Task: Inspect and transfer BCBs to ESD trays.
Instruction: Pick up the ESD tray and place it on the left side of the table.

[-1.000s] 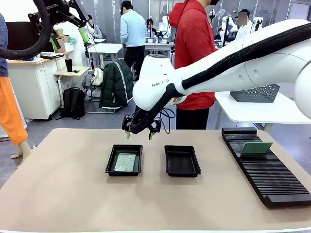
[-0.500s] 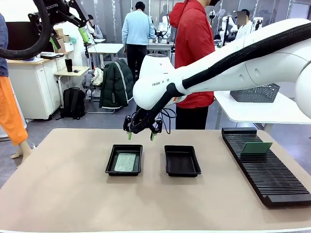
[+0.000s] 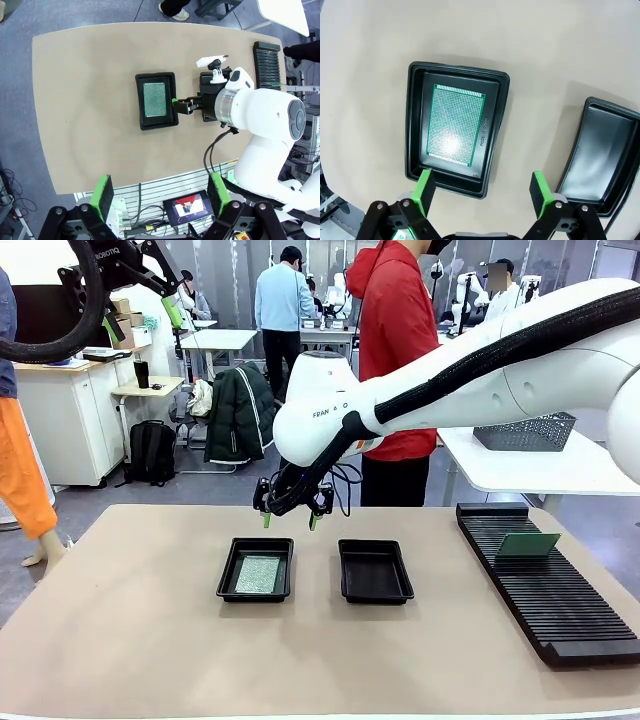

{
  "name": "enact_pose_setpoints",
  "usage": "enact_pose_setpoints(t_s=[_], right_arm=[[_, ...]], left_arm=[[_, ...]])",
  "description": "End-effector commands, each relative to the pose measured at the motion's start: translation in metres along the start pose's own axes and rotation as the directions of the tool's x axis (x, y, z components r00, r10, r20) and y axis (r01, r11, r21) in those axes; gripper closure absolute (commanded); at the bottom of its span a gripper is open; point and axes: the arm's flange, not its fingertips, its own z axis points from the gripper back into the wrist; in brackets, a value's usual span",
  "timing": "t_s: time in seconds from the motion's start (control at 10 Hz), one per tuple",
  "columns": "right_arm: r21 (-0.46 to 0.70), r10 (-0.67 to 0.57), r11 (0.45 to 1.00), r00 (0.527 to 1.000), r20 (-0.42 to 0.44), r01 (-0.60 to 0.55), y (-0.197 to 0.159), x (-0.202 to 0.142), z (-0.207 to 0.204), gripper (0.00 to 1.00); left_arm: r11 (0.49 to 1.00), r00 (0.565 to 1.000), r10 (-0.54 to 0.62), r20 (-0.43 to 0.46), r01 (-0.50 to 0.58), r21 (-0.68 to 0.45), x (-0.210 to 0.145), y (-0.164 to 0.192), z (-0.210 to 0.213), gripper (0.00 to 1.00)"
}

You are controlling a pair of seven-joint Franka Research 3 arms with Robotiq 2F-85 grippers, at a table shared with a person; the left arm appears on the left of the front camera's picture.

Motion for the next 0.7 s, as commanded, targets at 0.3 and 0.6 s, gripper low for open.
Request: enact_pose_setpoints(t_s=[0.3,0.6], right_arm=[[-0.002,0.013,1.000,1.000,0.001,-0.013,-0.0004,-0.0004,0.0003,0.00],[-0.002,0.013,1.000,1.000,0.001,-0.013,-0.0004,-0.0004,0.0003,0.00]], left_arm=[[1.000,1.000,0.001,0.001,-0.001,0.000,-0.0008,0.0008,0.0005,0.00],[1.000,1.000,0.001,0.001,-0.001,0.000,-0.0008,0.0008,0.0005,0.00]])
